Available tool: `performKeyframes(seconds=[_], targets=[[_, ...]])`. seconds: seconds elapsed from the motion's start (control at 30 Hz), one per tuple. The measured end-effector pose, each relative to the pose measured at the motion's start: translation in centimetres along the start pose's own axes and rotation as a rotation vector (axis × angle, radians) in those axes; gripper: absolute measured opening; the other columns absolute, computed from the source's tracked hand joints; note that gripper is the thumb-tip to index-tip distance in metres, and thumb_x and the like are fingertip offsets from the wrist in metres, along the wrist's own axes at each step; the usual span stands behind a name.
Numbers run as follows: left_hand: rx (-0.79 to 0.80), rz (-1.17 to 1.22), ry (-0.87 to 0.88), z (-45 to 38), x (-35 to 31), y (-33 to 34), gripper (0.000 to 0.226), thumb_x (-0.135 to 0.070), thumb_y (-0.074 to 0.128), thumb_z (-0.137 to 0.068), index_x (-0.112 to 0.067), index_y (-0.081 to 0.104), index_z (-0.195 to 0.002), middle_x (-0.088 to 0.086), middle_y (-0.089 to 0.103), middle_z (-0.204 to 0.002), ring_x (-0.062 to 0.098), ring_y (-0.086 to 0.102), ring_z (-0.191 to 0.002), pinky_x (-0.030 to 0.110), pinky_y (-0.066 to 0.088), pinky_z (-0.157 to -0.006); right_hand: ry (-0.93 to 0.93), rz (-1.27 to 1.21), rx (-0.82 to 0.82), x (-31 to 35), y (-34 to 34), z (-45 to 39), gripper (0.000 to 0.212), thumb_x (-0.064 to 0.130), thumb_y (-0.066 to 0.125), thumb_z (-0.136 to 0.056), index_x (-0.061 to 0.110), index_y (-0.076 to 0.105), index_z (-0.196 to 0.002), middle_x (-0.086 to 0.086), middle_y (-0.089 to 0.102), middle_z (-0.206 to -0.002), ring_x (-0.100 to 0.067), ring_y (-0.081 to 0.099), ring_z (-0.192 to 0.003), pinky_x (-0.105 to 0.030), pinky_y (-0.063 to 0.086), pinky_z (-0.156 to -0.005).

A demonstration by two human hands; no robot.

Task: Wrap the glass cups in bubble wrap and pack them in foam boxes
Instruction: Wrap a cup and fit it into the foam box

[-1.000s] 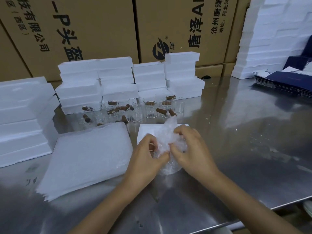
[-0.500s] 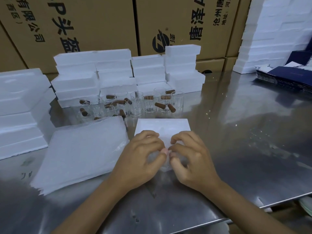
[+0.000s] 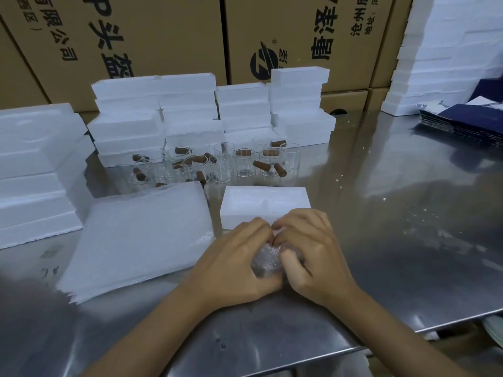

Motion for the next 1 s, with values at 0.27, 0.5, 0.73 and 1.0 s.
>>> performKeyframes(seconds=[0.27, 0.5, 0.73, 1.0], targets=[[-0.257, -0.013, 0.042, -0.5, -0.9, -2.8, 0.023, -0.037, 0.065, -0.091, -0.017, 0.054, -0.09, -0.008, 0.051, -0.094, 0.015, 0.055, -0.079, 0.029, 0.045, -0.064, 0.25, -0.166, -0.334, -3.4, -3.6, 0.7, 0.027, 0.017, 0.043, -0.093, 0.013, 0.058, -0.115, 0.008, 0.054, -0.121, -0.01, 0.049, -0.116, -0.044, 0.043, -0.096], [-0.341, 0.069, -0.231, -5.0, 3.0, -5.9, 0.065, -0.029, 0.066, -0.081, -0.033, 0.032, -0.137, -0.01, 0.018, -0.149, 0.016, 0.046, -0.122, 0.031, 0.05, -0.084, 0.222, -0.187, -0.287, -4.3, -1.7, -4.1, 0.026, -0.001, 0.05, -0.094, 0.008, 0.059, -0.117, 0.006, 0.058, -0.11, -0.002, 0.054, -0.098, -0.017, 0.043, -0.088], [0.219, 0.039, -0.493, -7.3, 9.8, 0.7, 0.07, -0.028, 0.052, -0.098, -0.025, 0.018, -0.158, 0.003, 0.02, -0.159, 0.027, 0.019, -0.147, 0.039, 0.021, -0.117, 0.353, 0.025, -0.135, -7.9, 2.8, -4.9, 0.024, 0.005, 0.058, -0.088, 0.015, 0.069, -0.106, 0.003, 0.069, -0.091, -0.022, 0.061, -0.088, -0.034, 0.04, -0.085], [0.151, 0.187, -0.516, -7.4, 11.8, 2.0, 0.062, -0.025, 0.049, -0.098, -0.028, 0.026, -0.155, -0.006, 0.029, -0.15, 0.016, 0.023, -0.142, 0.028, 0.02, -0.105, 0.407, -0.052, -0.112, -11.0, 4.2, -4.5, 0.021, 0.015, 0.058, -0.093, 0.02, 0.064, -0.112, 0.012, 0.065, -0.097, -0.014, 0.058, -0.093, -0.039, 0.043, -0.091]])
Point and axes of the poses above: each hand's wrist, its own z-axis away from the middle knuckle, its own y-axis out of the palm, x = y × z, the point moved 10 cm from there along -z, towards the middle knuckle
